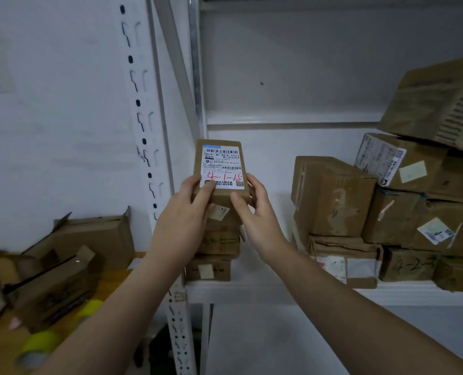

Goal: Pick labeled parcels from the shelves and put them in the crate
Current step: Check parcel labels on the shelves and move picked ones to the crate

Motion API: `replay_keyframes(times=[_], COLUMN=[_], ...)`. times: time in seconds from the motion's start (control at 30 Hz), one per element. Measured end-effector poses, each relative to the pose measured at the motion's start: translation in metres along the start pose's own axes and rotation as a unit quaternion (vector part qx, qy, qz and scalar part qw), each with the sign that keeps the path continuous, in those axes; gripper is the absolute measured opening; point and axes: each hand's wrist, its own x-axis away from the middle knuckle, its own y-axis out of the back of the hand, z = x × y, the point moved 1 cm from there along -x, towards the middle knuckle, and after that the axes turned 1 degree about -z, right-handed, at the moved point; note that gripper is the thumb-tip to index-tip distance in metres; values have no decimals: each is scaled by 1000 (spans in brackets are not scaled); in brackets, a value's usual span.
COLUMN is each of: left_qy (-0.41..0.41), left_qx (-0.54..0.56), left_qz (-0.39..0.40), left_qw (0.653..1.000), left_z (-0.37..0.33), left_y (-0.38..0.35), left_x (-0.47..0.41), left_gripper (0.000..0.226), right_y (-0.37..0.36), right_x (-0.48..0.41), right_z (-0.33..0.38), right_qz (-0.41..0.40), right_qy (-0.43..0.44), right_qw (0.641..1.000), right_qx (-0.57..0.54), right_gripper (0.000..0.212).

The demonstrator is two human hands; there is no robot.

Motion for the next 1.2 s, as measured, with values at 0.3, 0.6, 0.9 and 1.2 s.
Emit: replay_keyframes(times=[0.3, 0.6, 0.9, 1.2], left_qy=[-62, -73, -113, -130], left_qx=[-185, -154, 13, 124], left_qz=[36, -2, -10, 45], left_qw=[980, 985, 993, 983], left_z=[20, 11, -69, -170], left_y=[-19, -22, -41, -88], left_x=[1, -3, -13, -65], left_gripper=[33, 22, 34, 59], right_y=[-21, -1, 91, 203], right_x=[-13, -7, 28, 45], right_z=[-40, -30, 15, 49], right_qz=[0, 19, -63, -154], right_qy=[1, -5, 72, 86], right_qw=[984, 976, 937, 854], right_qx=[178, 217, 337, 489], right_gripper=[39, 52, 38, 31])
